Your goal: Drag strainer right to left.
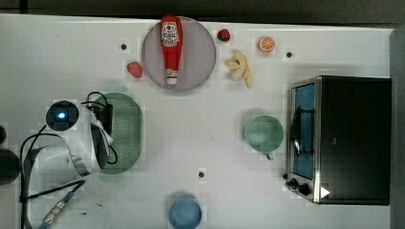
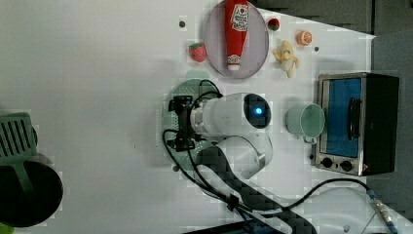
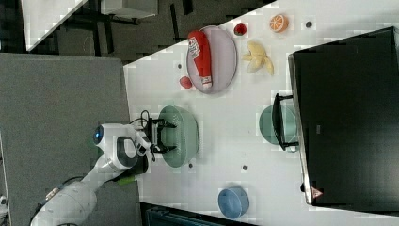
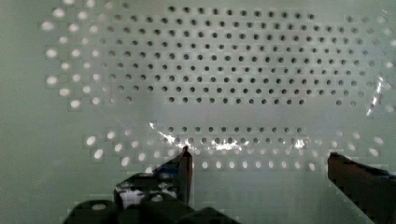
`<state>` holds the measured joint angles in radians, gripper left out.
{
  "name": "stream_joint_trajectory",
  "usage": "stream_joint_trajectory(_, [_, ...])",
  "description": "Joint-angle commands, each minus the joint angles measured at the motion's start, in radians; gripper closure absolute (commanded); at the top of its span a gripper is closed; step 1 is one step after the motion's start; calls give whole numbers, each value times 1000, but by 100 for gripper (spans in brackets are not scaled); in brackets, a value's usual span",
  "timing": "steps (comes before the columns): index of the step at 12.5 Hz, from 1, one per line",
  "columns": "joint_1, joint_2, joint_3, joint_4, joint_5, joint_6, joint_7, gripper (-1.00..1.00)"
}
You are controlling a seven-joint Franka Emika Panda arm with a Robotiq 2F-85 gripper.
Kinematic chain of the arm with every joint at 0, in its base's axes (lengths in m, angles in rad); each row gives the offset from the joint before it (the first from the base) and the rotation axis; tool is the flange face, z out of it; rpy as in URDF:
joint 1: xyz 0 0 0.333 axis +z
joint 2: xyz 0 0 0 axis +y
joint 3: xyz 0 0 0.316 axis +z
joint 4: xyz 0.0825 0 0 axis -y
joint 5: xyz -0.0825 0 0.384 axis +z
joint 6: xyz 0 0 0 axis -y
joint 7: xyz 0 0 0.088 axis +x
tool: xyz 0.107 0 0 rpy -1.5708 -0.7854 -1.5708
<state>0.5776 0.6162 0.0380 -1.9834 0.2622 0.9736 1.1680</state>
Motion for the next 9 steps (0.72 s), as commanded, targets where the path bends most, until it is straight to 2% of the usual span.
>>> stream_joint_trajectory(1, [60,24,37,84,28,-5,60,-100])
stream_joint_trajectory(9, [120,48,32,133,30,41,143,-100])
